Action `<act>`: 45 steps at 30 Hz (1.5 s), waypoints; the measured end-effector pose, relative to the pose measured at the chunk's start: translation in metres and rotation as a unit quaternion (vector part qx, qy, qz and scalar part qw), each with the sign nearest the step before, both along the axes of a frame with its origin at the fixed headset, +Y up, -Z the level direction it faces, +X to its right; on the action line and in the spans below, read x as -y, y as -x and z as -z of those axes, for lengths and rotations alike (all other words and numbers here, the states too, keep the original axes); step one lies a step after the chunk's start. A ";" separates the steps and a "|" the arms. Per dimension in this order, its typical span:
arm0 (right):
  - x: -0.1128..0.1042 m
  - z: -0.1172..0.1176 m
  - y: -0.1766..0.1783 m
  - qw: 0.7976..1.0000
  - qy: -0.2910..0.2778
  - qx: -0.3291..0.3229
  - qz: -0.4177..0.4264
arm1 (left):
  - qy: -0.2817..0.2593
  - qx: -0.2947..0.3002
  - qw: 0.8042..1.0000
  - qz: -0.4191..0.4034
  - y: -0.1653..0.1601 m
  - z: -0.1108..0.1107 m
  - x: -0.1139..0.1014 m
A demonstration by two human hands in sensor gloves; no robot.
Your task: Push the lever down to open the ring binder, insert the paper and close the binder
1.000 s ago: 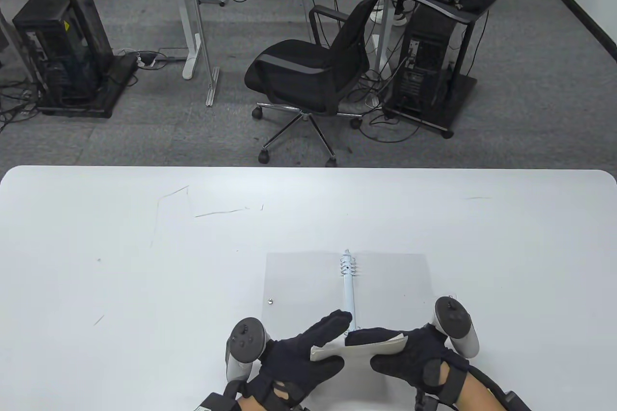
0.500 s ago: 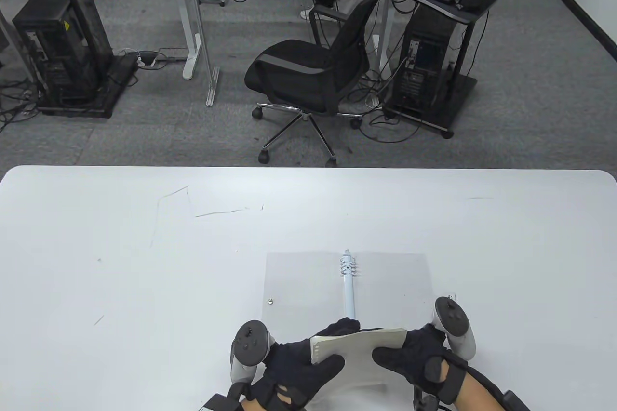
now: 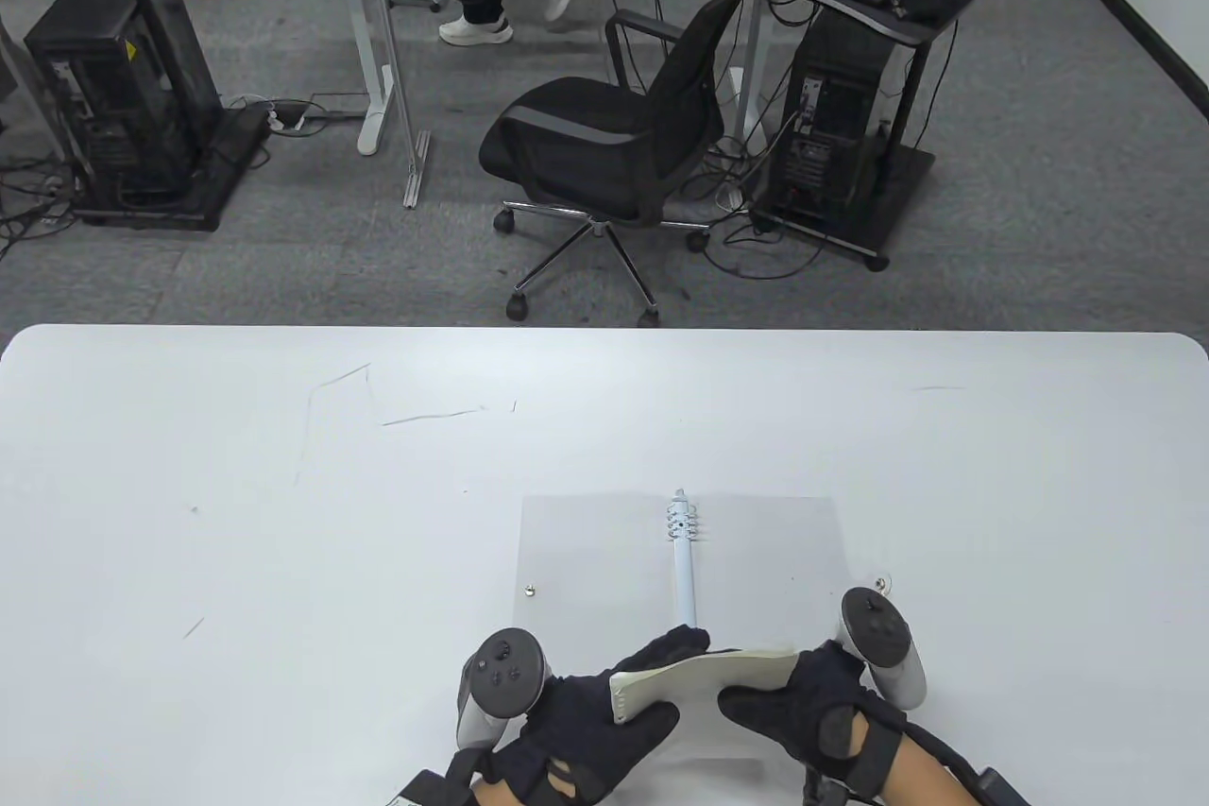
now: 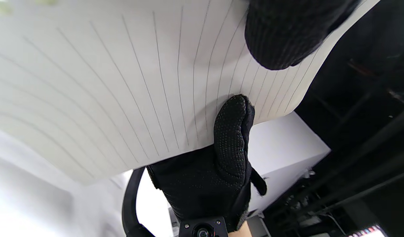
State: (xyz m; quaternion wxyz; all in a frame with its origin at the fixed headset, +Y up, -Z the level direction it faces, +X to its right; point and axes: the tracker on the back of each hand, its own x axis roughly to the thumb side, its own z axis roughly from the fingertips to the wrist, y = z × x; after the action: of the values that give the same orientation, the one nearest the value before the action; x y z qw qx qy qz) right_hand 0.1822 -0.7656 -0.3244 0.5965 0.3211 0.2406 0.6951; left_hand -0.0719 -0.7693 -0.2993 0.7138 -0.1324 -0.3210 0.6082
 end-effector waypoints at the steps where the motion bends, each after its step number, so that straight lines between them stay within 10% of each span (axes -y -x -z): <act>1: 0.003 0.001 0.000 1.000 0.005 0.003 -0.005 | 0.011 -0.003 1.000 -0.002 0.001 0.002 0.004; 29: -0.006 0.003 0.001 0.998 -0.025 0.062 -0.009 | 0.080 -0.020 0.995 -0.053 0.005 0.004 0.005; 45: -0.005 0.020 -0.051 0.981 0.072 0.167 -0.067 | 0.085 -0.223 0.970 0.039 0.057 0.019 -0.004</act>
State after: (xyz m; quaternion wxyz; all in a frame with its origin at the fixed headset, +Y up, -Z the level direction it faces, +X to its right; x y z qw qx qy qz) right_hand 0.2329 -0.7607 -0.3443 0.6020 0.1401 0.2078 0.7582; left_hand -0.1290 -0.7649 -0.3182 0.7766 -0.0654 -0.0954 0.6192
